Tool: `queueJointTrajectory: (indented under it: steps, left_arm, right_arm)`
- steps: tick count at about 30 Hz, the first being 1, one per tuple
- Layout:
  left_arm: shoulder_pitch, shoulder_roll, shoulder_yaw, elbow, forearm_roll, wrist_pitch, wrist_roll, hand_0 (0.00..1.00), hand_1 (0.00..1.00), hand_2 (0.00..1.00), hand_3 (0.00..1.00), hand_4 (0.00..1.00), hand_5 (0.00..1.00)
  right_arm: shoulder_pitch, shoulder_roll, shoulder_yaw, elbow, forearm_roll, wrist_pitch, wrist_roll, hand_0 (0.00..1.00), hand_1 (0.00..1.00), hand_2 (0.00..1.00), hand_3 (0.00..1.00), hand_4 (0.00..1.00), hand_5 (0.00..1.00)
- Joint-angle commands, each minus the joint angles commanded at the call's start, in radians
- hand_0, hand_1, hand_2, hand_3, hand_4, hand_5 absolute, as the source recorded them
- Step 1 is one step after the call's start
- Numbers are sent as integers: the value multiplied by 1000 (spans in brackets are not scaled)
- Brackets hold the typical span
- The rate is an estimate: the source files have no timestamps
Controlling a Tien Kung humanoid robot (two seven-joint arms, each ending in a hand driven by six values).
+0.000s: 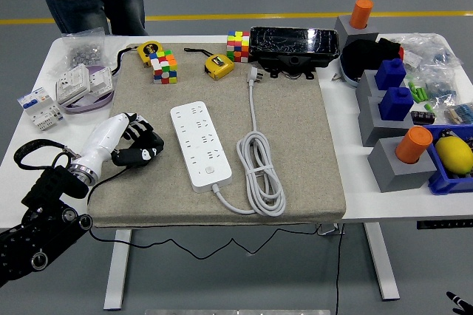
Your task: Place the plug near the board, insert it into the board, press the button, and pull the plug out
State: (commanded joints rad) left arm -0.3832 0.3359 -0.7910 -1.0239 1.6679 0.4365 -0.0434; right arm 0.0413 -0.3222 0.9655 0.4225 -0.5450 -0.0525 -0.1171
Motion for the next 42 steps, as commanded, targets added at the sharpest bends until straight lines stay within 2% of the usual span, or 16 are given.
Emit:
queueJointTrajectory:
  steps: [2, 3, 7, 9, 12, 14, 15, 17, 20, 21, 22, 26, 27, 29, 32, 42]
  left_arm:
    - [5, 0, -9, -6, 9, -13, 14, 472, 577, 551, 588, 928, 109]
    - [9, 0, -13, -9, 16, -19, 19, 624, 691, 692, 717, 998, 175]
    - [32, 2, -42, -45, 31, -39, 37, 624, 691, 692, 717, 998, 175]
    - [43, 4, -59, -67, 15, -46, 33, 675, 745, 739, 740, 998, 205]
    - [64, 6, -98, -114, -34, -48, 8, 675, 745, 739, 740, 998, 205]
    - [75, 6, -126, -141, -103, -26, -41, 675, 745, 739, 740, 998, 205]
    - [79, 5, -141, -147, -142, -3, -78, 583, 667, 663, 629, 998, 259]
    - [83, 2, -163, -153, -227, 29, -158, 583, 667, 663, 629, 998, 259]
    - [84, 1, -182, -160, -355, 31, -257, 583, 667, 663, 629, 998, 259]
    - [85, 2, -186, -163, -394, 29, -274, 442, 513, 512, 553, 845, 252]
    - [85, 2, -191, -167, -439, 26, -287, 442, 513, 512, 553, 845, 252]
    - [89, 4, -219, -182, -608, 10, -236, 442, 513, 512, 553, 845, 252]
    - [90, 5, -223, -185, -647, 5, -218, 404, 431, 498, 546, 795, 230]
    - [91, 9, -241, -193, -732, -15, -180, 404, 431, 498, 546, 795, 230]
    - [90, 13, -260, -195, -840, -29, -160, 404, 431, 498, 546, 795, 230]
    - [94, 8, -294, -194, -831, -48, -130, 392, 418, 497, 547, 769, 228]
  right_arm:
    - [-1, 2, 2, -1, -1, 0, 0, 560, 637, 610, 600, 963, 494]
    - [-2, 3, 4, -1, -1, 1, 0, 560, 637, 610, 600, 963, 495]
    - [0, 6, 9, -1, -2, 0, 2, 560, 637, 610, 600, 963, 495]
    - [1, 7, 10, 0, -3, 0, 2, 560, 637, 610, 600, 963, 495]
    - [2, 8, 11, -1, -4, 0, 2, 560, 637, 610, 600, 963, 495]
    - [1, 9, 12, -1, -4, 0, 2, 560, 637, 610, 600, 963, 495]
    - [0, 9, 12, -2, -4, 0, 2, 560, 636, 610, 600, 963, 495]
    - [1, 11, 13, -4, -4, 0, 2, 560, 636, 610, 600, 963, 495]
    - [2, 12, 12, -2, -4, 1, 3, 560, 636, 610, 600, 963, 495]
    - [3, 12, 13, -3, -4, 1, 2, 561, 637, 610, 600, 963, 495]
    - [4, 12, 14, -3, -4, 1, 2, 561, 637, 610, 600, 963, 495]
    - [11, 15, 18, -6, -5, 2, 2, 561, 637, 610, 600, 963, 495]
    - [12, 15, 18, -5, -4, 2, 2, 560, 637, 610, 600, 963, 495]
    - [17, 14, 18, -3, -4, 1, 3, 560, 637, 610, 600, 963, 495]
    - [23, 12, 18, -2, -4, 1, 4, 560, 637, 610, 600, 963, 495]
    - [23, 15, -1, -10, 0, 7, 5, 560, 637, 610, 600, 963, 496]
